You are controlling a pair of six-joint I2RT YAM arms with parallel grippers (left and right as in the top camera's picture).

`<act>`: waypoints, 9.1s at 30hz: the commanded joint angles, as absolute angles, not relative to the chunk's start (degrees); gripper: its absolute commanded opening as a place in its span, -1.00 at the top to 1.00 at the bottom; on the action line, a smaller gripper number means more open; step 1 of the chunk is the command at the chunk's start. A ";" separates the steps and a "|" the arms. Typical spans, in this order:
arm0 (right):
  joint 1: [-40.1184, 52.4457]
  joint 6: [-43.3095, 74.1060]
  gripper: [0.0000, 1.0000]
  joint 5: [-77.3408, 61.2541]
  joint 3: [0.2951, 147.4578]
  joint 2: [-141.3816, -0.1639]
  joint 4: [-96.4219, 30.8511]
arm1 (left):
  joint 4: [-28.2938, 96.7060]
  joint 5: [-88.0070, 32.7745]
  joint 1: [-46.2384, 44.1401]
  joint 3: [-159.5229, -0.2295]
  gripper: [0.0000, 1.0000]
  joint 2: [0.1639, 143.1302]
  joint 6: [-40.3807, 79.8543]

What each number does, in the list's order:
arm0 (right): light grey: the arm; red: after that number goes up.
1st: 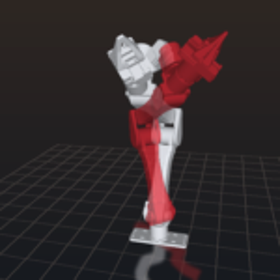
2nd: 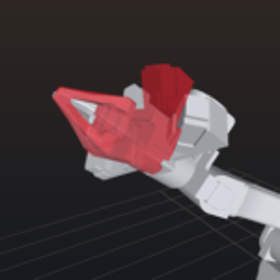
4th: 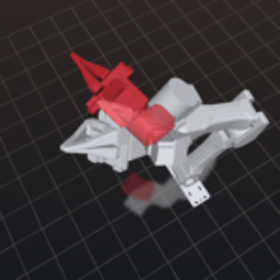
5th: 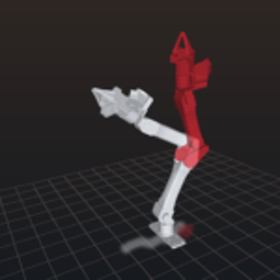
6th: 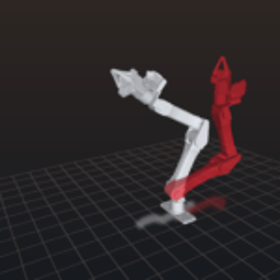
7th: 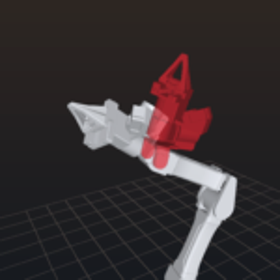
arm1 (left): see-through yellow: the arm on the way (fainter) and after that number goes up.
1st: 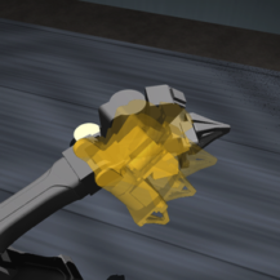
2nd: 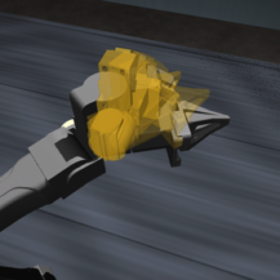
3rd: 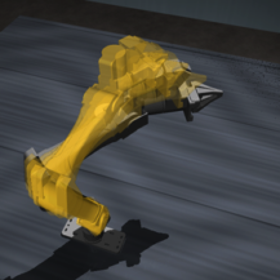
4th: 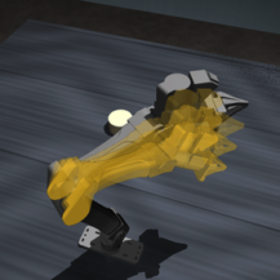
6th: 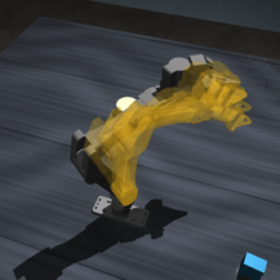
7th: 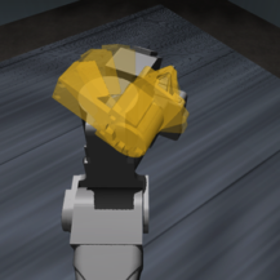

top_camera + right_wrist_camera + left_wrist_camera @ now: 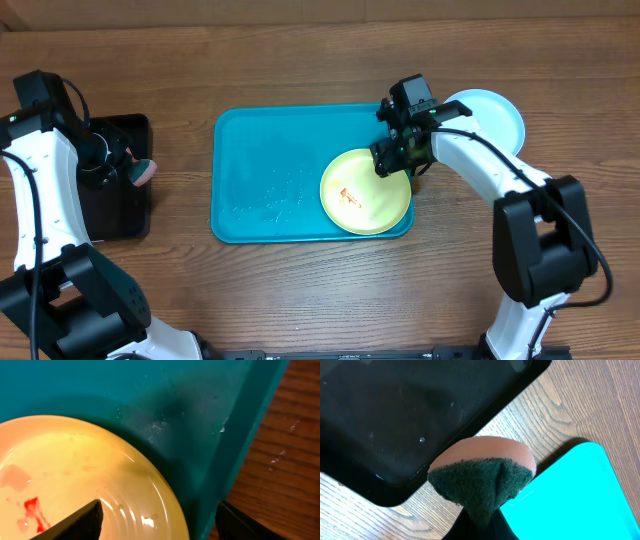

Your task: Clean dirty plates on tray and stack at the side

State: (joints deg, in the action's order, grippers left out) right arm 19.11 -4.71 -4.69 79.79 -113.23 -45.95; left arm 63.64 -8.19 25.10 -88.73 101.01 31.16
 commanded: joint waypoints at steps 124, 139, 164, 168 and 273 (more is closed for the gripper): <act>34.22 34.54 0.93 -6.04 79.44 -121.01 -39.57 | 51.03 -4.21 -23.46 -73.23 0.92 116.55 23.07; 34.22 34.28 0.93 -4.40 79.44 -121.01 -39.88 | 54.06 22.59 -13.69 -74.41 0.92 116.51 29.02; 34.28 34.30 0.92 -1.96 79.44 -121.01 -39.27 | 63.66 -6.90 17.26 -89.06 0.91 109.38 26.04; 34.28 34.30 0.92 -1.93 79.44 -121.01 -38.98 | 64.31 -7.14 24.99 -89.01 0.91 109.38 28.18; 34.28 34.37 0.92 -2.68 79.44 -121.01 -37.58 | 70.98 -26.09 5.34 -93.76 0.91 104.90 9.17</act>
State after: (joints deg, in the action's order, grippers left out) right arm 34.65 34.33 -5.30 80.68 -119.02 -37.21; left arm 73.71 -24.80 10.57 -98.39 104.22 10.04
